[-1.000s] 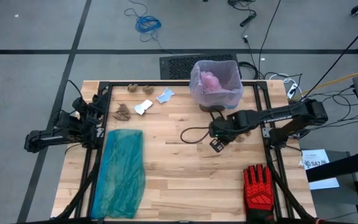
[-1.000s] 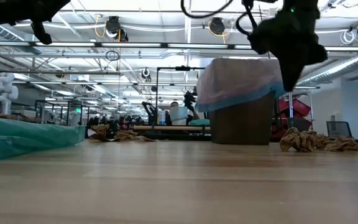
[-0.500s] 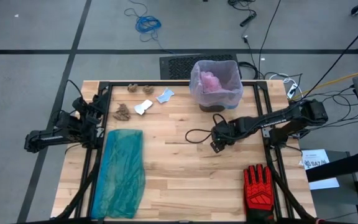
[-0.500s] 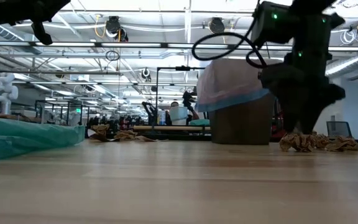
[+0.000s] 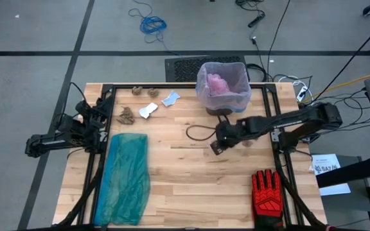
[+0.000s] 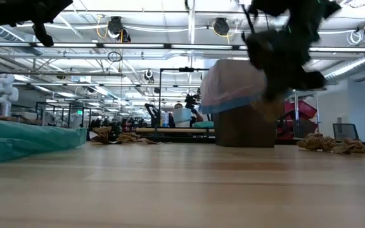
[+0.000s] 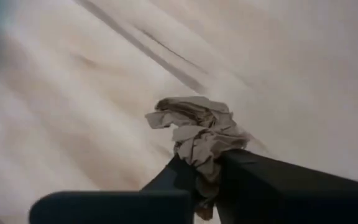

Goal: Place trash/remove bag and relplace
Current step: Put the brown napkin into the trash bin

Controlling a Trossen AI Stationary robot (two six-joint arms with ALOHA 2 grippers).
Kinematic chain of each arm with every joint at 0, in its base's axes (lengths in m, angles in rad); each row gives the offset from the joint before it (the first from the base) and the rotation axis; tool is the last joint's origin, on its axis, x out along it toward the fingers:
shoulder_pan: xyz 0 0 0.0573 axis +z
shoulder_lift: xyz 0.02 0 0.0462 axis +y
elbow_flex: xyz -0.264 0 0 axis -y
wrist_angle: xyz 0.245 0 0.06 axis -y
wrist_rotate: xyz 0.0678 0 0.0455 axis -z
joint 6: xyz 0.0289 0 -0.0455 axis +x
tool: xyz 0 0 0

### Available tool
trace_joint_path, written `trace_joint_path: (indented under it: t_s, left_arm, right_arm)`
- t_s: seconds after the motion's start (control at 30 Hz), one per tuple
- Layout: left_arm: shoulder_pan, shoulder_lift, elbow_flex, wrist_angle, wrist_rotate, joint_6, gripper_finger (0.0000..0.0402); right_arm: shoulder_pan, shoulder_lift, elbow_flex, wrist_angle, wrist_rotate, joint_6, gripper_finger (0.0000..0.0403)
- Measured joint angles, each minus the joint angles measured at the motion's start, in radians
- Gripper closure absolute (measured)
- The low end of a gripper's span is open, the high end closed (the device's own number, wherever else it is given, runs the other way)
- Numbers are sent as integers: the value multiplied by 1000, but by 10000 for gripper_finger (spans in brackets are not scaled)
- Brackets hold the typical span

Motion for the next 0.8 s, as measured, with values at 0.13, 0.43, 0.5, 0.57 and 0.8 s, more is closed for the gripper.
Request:
trace_joint_path:
  t_s: [0.13,0.43,0.5,0.57,0.8]
  left_arm:
    - [0,0,0,0,-6,0,402]
    - [0,0,0,-11,-8,1,402]
    - [0,0,0,-15,-8,1,402]
    - [0,0,0,-19,-8,1,402]
    - [0,0,0,-38,-8,1,402]
  right_arm:
    - [-14,-46,211,-4,126,-152,399]
    - [-278,-7,671,-279,505,-445,400]
    - [-363,8,716,-328,465,-468,399]
    - [-437,22,739,-382,388,-469,395]
    - [-559,34,747,-490,312,-470,298]
